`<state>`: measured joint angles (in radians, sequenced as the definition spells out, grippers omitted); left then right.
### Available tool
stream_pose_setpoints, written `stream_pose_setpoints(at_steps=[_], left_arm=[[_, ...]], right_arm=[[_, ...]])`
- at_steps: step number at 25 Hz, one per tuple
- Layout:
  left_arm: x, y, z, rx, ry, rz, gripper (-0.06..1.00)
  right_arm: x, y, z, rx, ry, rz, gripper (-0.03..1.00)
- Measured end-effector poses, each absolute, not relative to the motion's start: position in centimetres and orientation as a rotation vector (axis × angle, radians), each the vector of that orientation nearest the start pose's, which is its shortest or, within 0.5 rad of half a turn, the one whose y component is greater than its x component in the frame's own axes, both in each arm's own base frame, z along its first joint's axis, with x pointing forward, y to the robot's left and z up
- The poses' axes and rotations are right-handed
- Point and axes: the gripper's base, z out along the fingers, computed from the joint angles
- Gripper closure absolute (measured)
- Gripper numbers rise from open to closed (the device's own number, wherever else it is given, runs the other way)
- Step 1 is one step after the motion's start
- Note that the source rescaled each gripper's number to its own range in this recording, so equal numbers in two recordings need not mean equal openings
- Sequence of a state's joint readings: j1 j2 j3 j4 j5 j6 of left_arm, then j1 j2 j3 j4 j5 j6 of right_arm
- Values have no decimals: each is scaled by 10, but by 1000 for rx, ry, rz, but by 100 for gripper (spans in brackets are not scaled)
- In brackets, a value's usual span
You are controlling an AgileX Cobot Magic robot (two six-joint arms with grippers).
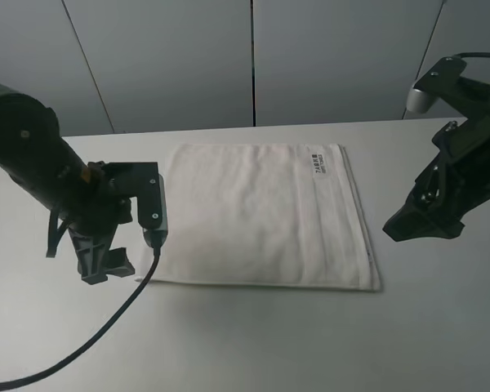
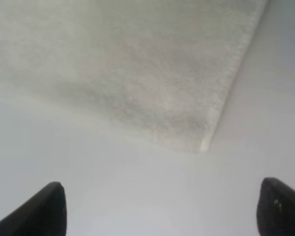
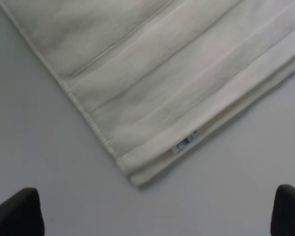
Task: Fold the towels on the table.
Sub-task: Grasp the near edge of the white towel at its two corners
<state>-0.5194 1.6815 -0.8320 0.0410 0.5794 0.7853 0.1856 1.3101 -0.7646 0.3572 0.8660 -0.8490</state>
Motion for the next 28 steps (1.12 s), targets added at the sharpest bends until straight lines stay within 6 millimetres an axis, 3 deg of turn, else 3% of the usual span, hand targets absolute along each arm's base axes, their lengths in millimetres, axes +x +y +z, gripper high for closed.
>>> stream_pose_setpoints(at_steps=[5, 9, 16, 28], left_arm=[[268, -155, 130, 1873, 2334, 70, -5], [268, -158, 114, 1928, 2390, 54, -5], [256, -176, 106, 2047, 2336, 58, -5], [257, -171, 95, 2086, 2370, 121, -5]], right_arm=[[215, 65, 230, -1135, 2558, 287, -3], [215, 65, 230, -1135, 2558, 287, -3], [216, 65, 231, -1126, 2547, 276, -3], [217, 65, 228, -1193, 2527, 271, -3]])
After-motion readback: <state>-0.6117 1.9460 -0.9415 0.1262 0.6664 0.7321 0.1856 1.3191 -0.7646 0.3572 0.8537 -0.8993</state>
